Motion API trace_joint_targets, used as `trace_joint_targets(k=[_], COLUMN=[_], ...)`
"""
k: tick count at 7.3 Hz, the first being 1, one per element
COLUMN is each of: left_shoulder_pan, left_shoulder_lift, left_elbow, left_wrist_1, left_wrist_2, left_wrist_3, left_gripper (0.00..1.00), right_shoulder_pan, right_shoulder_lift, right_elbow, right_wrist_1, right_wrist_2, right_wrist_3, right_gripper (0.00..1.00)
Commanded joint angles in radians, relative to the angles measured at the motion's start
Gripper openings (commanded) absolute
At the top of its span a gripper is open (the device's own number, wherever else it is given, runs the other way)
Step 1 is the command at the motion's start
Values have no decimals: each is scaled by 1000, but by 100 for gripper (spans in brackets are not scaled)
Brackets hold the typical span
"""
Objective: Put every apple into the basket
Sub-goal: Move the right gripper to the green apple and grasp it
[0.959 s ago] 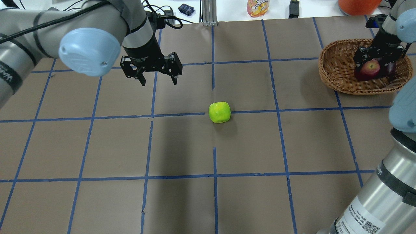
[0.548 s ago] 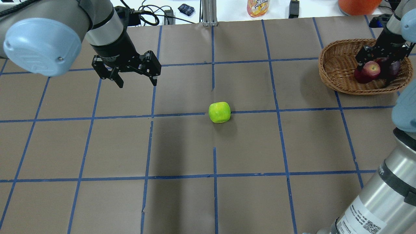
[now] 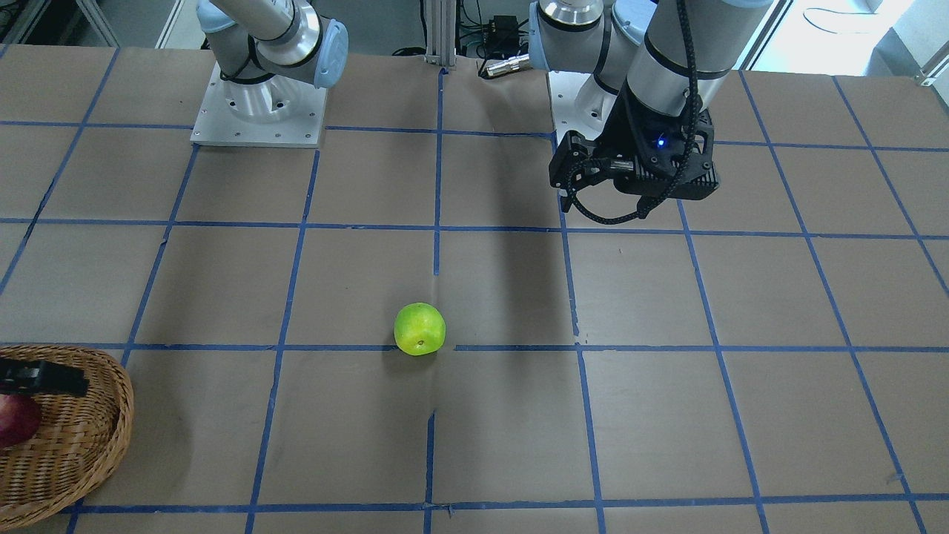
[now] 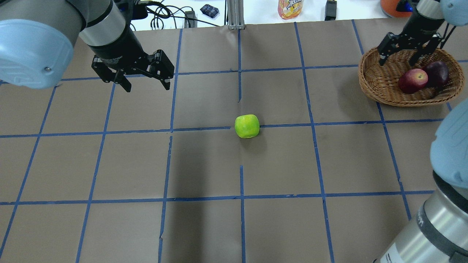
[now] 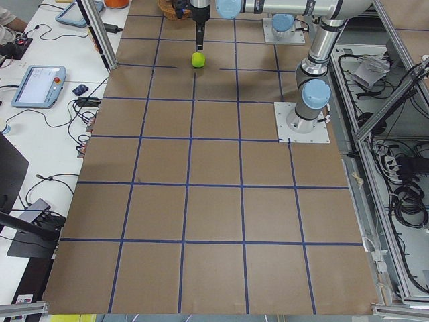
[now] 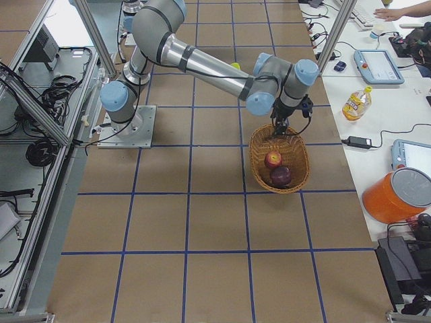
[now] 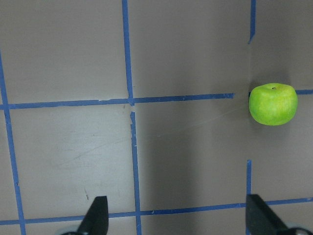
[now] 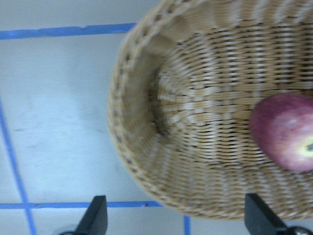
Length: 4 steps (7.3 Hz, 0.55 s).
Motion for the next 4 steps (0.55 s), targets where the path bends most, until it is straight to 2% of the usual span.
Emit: trace_joint_targets(k=[1, 4], left_shoulder_pan=[4, 6], left_shoulder_lift=[7, 4], left_elbow=[0, 0], left_wrist_1=[21, 29], left_wrist_2=[1, 1], left_wrist_3=[3, 9], left_gripper=[100, 100], right_shoulder_pan=[214, 374], right_shoulder_lift=[-23, -35], right_elbow=[11, 37], right_wrist_1=[35, 31], right_wrist_2=[30, 142], right_wrist_3=[278, 372], right_gripper=[100, 100])
